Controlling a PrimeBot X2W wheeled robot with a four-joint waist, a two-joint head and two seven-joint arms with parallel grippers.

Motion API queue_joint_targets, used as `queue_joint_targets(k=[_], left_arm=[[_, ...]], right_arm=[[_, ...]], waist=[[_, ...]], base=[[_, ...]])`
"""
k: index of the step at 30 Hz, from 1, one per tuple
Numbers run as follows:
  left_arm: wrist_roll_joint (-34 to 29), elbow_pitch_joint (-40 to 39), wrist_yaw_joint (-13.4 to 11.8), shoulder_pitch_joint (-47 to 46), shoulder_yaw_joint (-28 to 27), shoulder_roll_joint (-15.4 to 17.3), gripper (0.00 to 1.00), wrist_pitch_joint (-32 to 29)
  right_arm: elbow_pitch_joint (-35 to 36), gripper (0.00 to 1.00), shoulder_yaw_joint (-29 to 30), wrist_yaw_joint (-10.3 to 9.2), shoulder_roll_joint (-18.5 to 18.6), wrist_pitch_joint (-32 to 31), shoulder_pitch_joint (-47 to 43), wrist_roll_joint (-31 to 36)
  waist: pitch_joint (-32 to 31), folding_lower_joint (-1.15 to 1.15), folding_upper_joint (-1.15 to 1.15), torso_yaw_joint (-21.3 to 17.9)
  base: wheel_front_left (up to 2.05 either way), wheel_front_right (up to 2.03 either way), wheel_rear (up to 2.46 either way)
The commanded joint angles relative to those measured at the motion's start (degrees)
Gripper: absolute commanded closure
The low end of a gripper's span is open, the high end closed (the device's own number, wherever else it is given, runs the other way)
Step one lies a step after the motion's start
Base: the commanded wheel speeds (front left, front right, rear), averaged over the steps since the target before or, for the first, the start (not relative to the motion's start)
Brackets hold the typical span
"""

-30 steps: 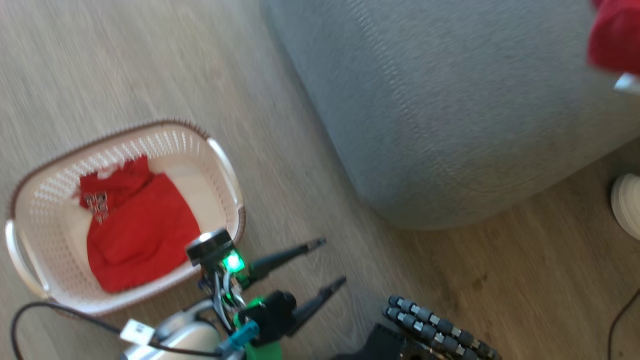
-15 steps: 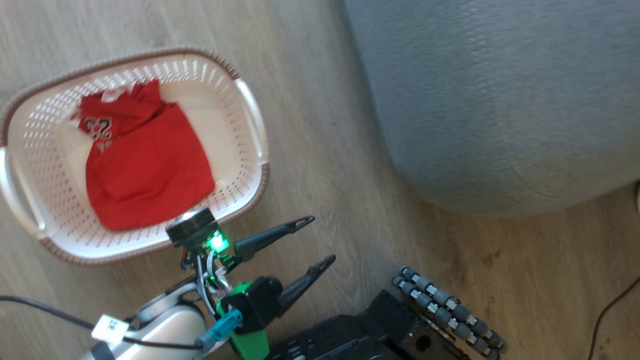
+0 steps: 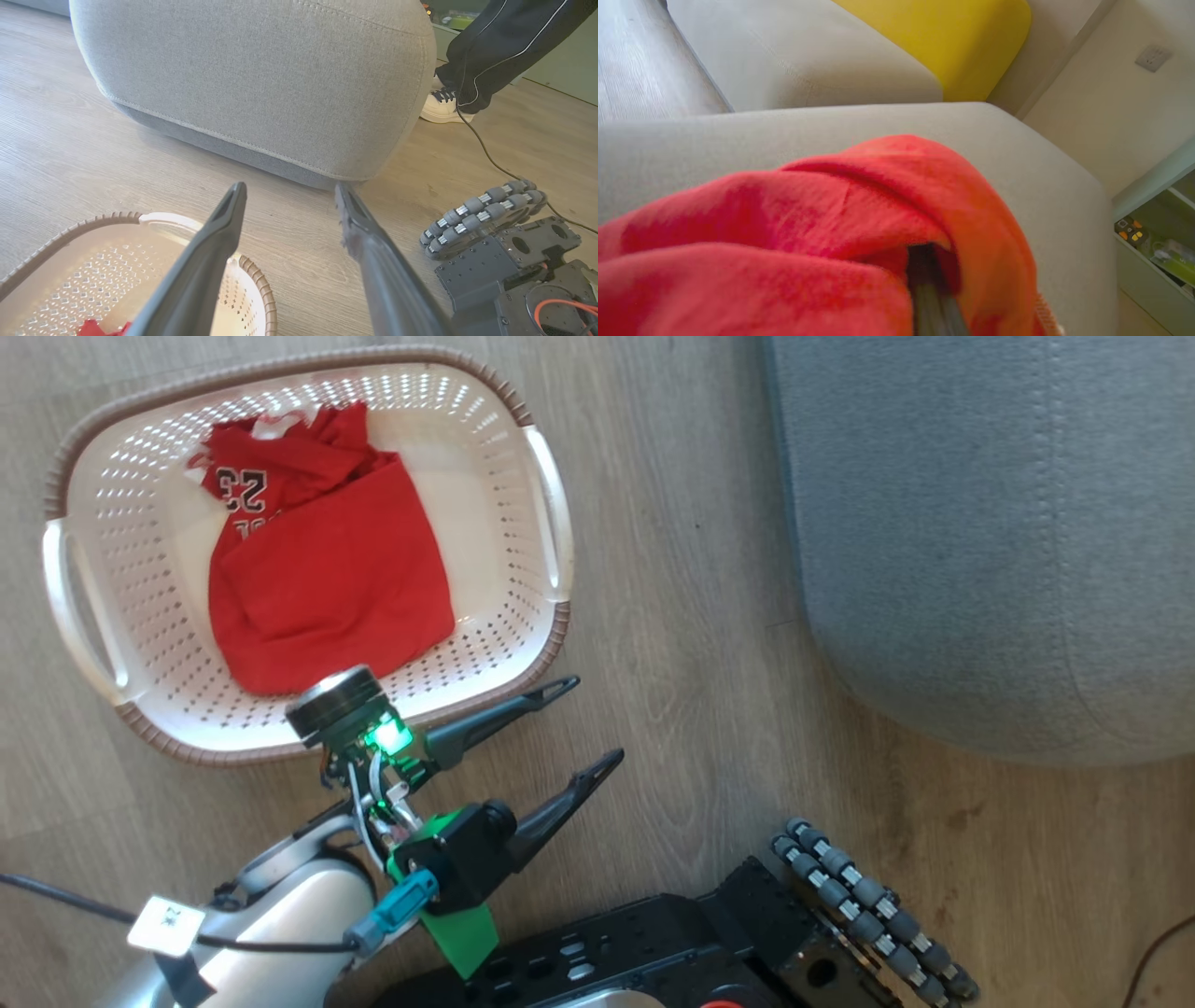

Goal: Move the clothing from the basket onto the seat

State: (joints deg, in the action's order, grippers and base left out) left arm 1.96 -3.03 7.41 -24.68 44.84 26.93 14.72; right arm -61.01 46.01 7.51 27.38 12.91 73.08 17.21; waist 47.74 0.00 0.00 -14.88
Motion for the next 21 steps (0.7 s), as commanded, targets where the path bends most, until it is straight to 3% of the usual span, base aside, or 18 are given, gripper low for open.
queue_joint_targets(k=[1,6,7,8,9,14,21], left_arm=[[-0.2,-2.3,-0.1,-0.1,-1.2,-0.1,0.00,0.3],[0.0,-3.5,-0.1,0.1,-1.6,-0.9,0.00,0.3],[-0.1,-3.4,0.0,0.0,-1.5,-0.9,0.00,0.3],[-0.1,-3.4,0.0,0.0,-1.6,-0.9,0.00,0.3],[-0.1,-3.3,0.0,-0.1,-1.6,-0.9,0.00,0.3],[-0.1,-2.8,0.0,-0.2,-1.8,-1.4,0.00,0.3],[-0.2,-2.0,0.0,-0.2,-1.0,-3.3,0.00,0.3]], right_arm=[[0.4,1.00,0.0,-0.02,1.1,-1.3,0.4,1.0],[-4.4,1.00,0.9,-0.02,0.4,-4.1,1.6,3.7],[-4.8,0.90,1.0,-0.02,0.3,-3.9,1.9,4.1],[-5.1,0.59,1.1,-0.02,0.3,-3.5,2.1,4.5],[-5.4,0.03,1.2,-0.02,0.2,-3.1,2.3,4.6],[-6.9,0.00,1.9,-0.02,0.5,-2.2,3.0,6.0],[-9.9,0.00,1.2,-0.02,0.4,-5.8,2.9,8.6]], waist=[[0.1,0.00,0.00,0.3],[0.1,0.00,0.00,0.7],[0.1,0.00,0.00,0.8],[0.1,0.00,0.00,0.8],[0.0,0.00,0.00,0.8],[-0.9,0.00,0.00,1.1],[-5.2,0.00,0.00,1.2]], base=[[0.00,0.00,0.00],[0.00,0.00,0.00],[0.00,0.00,0.00],[0.00,0.00,0.00],[0.00,0.00,0.00],[0.00,0.00,0.00],[0.00,0.00,0.00]])
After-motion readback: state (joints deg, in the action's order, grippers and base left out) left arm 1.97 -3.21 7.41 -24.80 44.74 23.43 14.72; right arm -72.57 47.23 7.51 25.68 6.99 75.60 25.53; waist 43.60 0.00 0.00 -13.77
